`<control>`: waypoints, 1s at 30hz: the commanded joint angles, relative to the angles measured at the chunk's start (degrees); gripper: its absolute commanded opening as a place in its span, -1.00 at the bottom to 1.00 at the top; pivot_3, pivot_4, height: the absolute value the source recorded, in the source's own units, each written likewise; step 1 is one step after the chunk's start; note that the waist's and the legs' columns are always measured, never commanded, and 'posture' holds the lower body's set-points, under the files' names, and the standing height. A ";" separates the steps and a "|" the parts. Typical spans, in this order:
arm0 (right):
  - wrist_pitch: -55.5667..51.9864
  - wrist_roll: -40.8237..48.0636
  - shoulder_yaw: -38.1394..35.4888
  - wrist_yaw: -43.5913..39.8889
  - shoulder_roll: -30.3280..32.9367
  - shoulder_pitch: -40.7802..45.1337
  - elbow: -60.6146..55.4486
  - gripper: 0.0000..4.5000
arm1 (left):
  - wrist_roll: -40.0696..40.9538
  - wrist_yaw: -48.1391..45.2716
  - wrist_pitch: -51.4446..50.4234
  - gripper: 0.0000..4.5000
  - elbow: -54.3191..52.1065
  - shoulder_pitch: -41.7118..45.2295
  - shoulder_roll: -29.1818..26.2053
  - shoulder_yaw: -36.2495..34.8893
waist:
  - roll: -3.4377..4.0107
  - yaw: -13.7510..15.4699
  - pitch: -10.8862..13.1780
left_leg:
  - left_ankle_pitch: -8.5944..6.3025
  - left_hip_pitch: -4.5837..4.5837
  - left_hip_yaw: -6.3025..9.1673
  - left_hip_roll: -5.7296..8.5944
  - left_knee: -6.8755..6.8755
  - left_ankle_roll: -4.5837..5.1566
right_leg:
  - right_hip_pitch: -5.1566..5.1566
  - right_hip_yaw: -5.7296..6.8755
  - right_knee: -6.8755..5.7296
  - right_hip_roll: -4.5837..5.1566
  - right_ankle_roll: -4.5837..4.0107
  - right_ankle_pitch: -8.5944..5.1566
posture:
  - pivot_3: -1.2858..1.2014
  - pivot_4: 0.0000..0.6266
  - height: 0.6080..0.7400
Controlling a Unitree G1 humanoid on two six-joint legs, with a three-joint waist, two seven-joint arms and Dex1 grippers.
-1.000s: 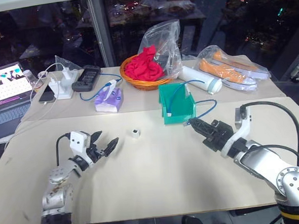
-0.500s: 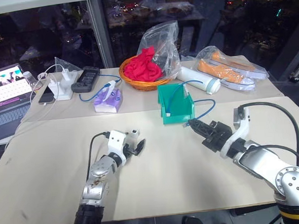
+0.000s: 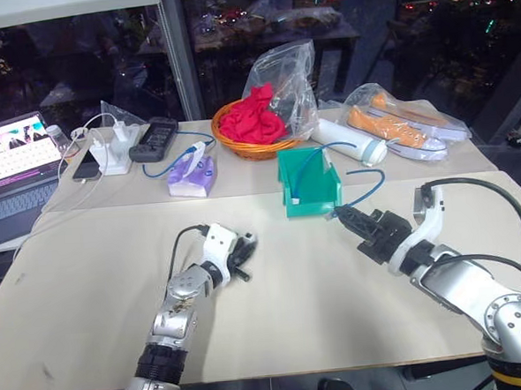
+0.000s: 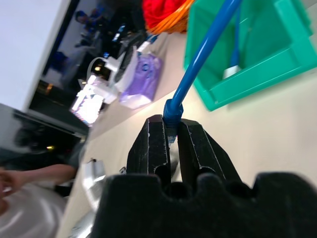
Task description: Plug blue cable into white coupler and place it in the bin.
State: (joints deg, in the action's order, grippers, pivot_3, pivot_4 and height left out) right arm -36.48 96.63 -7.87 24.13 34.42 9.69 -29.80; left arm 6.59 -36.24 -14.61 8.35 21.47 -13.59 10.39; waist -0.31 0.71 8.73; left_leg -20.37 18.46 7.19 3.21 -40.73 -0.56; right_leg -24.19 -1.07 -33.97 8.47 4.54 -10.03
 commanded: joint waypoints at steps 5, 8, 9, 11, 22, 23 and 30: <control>-0.94 -17.12 7.13 -2.03 -3.01 -3.55 -4.54 -1.00 | -0.34 -15.26 -3.05 -0.72 -1.81 7.87 -0.03 12.63 | 0.00 -0.63 0.00 | -0.02 0.05 -0.03 -0.02 0.06 0.02 | -0.05 0.00 0.05 0.00 0.01 -0.01 | 0.03 -0.52 1.00; -1.83 -23.96 10.78 -2.33 -4.36 -4.80 -5.83 -1.00 | -0.17 -17.11 -3.64 -0.72 0.67 10.04 1.55 13.90 | -0.02 -1.20 0.01 | -0.01 0.09 -0.03 -0.03 0.06 0.01 | -0.10 -0.01 0.07 0.00 0.02 -0.01 | 0.03 -0.52 1.00; -2.27 -25.18 11.37 -2.46 -4.61 -4.96 -6.04 -1.00 | -0.17 -17.39 -3.97 -0.72 1.38 10.39 1.79 13.95 | -0.02 -1.33 0.01 | -0.01 0.09 -0.03 -0.03 0.06 0.01 | -0.10 -0.01 0.07 0.00 0.02 -0.02 | 0.03 -0.52 1.00; -2.76 -26.55 12.05 -2.49 -5.67 -5.34 -6.32 -1.00 | -0.62 -18.66 -3.60 -0.72 2.58 11.06 1.87 14.66 | -0.02 -1.54 0.01 | -0.04 0.07 -0.02 -0.03 0.06 0.06 | -0.09 -0.01 0.06 0.00 0.02 -0.02 | 0.03 -0.52 1.00; -4.82 -25.89 7.14 -2.15 -8.08 -9.14 -7.80 -1.00 | -0.53 -18.49 -8.86 -0.72 0.63 10.15 1.47 14.64 | -0.02 -1.44 0.02 | -0.10 0.04 0.00 -0.03 0.07 0.16 | -0.08 -0.01 0.06 0.00 0.04 -0.04 | 0.03 -0.52 1.00; -4.72 -25.10 6.40 -2.07 -8.37 -9.80 -8.26 -1.00 | -0.56 -18.41 -9.16 -0.72 0.36 10.02 1.43 14.68 | -0.03 -1.44 0.02 | -0.10 0.04 0.00 -0.02 0.07 0.16 | -0.09 -0.01 0.06 0.00 0.04 -0.04 | 0.03 -0.52 1.00; -3.23 -19.52 2.65 -1.23 -11.00 -13.80 -10.95 -1.00 | -0.64 -18.38 -10.07 -0.72 -0.41 9.74 1.07 14.64 | -0.03 -1.42 0.02 | -0.10 0.03 0.01 -0.03 0.08 0.18 | -0.08 -0.01 0.07 0.00 0.06 -0.06 | 0.03 -0.52 1.00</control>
State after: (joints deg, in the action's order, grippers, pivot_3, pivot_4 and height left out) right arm -41.55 74.04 -3.59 22.60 24.30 -3.64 -37.38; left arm 6.16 -54.59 -24.05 8.91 31.50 -12.09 24.85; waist -0.33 -0.71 8.75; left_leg -20.48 18.48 7.21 3.18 -40.64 -0.38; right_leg -24.27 -1.08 -33.90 8.47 4.60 -10.09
